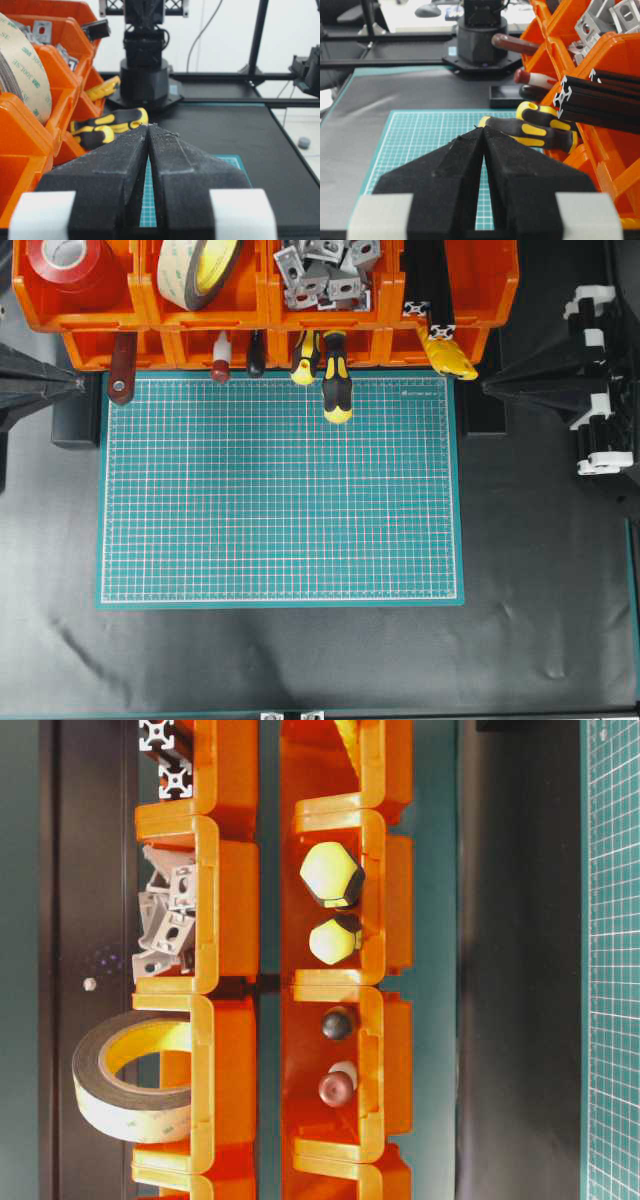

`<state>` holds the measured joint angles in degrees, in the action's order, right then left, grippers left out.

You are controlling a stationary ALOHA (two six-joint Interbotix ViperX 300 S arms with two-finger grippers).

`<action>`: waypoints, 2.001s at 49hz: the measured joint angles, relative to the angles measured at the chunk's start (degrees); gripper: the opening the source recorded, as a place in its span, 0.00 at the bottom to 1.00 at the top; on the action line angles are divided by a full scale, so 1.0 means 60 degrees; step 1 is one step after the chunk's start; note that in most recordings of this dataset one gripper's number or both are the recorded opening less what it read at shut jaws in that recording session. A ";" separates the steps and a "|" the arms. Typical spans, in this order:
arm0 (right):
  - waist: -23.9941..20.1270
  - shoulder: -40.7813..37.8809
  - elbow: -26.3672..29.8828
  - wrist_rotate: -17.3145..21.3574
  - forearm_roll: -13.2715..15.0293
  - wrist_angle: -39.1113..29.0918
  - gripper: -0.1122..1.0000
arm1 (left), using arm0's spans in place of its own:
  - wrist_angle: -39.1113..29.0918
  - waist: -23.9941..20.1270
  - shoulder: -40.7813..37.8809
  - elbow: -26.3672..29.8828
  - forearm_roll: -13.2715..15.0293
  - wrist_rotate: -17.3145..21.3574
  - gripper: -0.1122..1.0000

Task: Pick corner brachets from container rack with right arm.
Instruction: 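Move the right gripper up to the bin of grey corner brackets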

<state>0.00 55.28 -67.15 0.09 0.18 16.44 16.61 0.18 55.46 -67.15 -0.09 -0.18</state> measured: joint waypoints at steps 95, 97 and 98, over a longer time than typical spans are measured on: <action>0.1963 -0.8994 1.5146 -0.1611 0.0249 -1.6201 0.18 | -0.4438 0.0513 0.0938 0.1567 -0.0337 -0.1025 0.10; 0.2021 -0.9111 1.5205 -0.1611 0.0249 -1.6362 0.26 | -0.4497 0.0527 0.0938 0.1567 -0.0337 -0.1025 0.10; 0.2036 -0.9141 1.5205 -0.1611 0.0264 -1.6421 0.30 | -0.4541 0.0542 0.0952 0.1567 -0.0337 -0.1025 0.10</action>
<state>12.22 0.44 24.08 -9.58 1.76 -82.09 -10.63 3.43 61.17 -57.74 -2.11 -6.33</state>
